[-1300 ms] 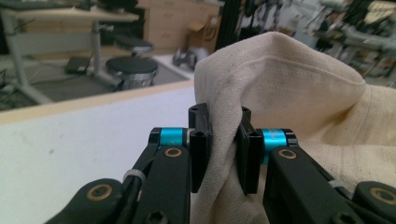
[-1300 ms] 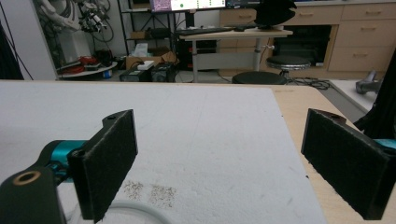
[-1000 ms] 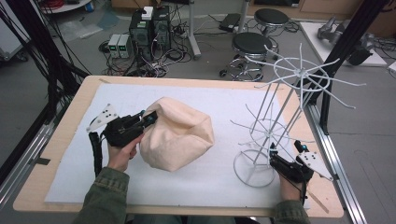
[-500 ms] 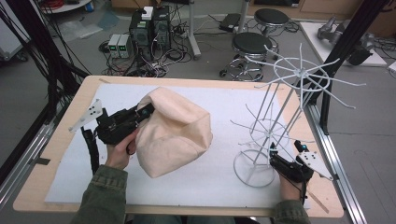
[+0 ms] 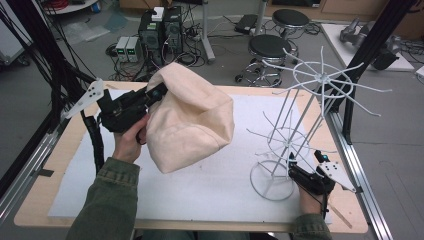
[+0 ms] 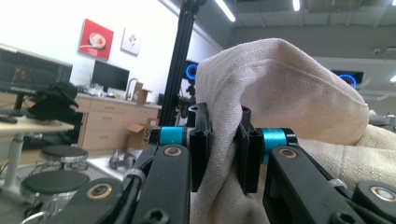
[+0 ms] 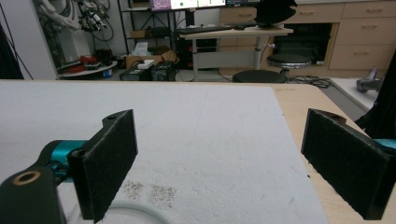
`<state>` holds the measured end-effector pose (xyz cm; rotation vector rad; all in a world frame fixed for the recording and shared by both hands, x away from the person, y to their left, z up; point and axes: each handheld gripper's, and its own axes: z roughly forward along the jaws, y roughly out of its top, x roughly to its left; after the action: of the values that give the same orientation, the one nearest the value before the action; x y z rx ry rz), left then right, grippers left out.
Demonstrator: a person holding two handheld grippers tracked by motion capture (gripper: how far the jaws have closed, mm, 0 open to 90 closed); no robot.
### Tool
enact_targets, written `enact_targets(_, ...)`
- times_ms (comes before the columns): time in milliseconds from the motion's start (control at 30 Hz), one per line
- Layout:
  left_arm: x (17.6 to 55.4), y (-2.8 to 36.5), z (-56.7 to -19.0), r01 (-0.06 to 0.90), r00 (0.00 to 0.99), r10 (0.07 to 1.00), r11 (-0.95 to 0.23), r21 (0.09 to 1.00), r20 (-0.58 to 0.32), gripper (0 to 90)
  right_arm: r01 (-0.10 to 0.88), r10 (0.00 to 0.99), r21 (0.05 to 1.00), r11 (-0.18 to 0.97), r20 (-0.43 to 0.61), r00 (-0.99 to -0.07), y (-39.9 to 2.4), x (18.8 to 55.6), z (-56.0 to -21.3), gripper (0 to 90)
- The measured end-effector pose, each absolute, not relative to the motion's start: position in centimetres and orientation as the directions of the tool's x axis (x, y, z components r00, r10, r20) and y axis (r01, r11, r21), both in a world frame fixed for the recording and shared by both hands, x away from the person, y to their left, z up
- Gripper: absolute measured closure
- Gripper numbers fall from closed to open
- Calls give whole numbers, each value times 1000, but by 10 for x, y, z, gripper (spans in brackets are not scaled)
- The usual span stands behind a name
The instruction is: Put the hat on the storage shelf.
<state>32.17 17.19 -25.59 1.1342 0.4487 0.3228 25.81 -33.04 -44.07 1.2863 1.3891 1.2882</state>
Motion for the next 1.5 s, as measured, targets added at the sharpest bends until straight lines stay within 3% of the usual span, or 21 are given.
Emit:
enact_targets(800,336,125,-140,-152,898,432,470,870,-77,785,147,987,988,-51,73,-145,-330,257,-441,95)
enact_targets(1167,346,98,-128,-129,912,397,511,850,-100,785,141,987,989,-49,70,-143,-331,257,-441,95)
enact_targets(1500,340,77,-150,-128,922,380,480,868,-75,782,141,986,989,-49,70,-148,-331,256,-441,95)
